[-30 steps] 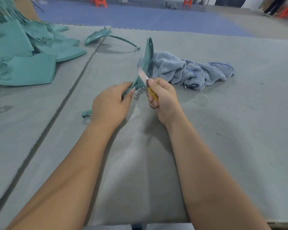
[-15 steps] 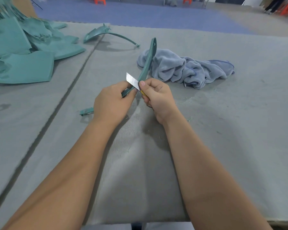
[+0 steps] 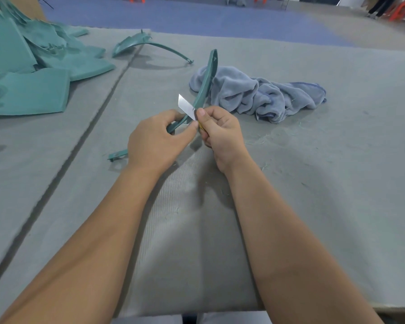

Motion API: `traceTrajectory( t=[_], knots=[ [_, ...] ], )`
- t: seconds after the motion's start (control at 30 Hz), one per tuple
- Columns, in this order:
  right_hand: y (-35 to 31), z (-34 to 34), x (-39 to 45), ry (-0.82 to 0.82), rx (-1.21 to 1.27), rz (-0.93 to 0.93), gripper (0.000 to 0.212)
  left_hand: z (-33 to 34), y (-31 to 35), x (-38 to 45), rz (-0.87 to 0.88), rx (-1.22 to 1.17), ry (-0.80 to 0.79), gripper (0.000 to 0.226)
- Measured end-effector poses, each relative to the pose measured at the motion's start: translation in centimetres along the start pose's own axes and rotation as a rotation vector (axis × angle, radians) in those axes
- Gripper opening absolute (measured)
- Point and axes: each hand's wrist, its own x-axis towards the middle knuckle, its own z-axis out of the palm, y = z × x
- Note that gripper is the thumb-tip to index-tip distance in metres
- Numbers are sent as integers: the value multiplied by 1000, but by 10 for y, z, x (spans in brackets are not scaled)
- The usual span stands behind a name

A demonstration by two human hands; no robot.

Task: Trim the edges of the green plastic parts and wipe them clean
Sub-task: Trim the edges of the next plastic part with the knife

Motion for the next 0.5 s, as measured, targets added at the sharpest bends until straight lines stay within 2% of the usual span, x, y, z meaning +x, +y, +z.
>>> traceTrajectory(
  t=[0.1,0.5],
  knots=[
    [1,-1,0,-5,6,-11,22,0,-1,1,-6,-14,-6,38],
    [2,-2,2,-7,25,-10,22,0,-3,1,-45,41,19,36]
  ],
)
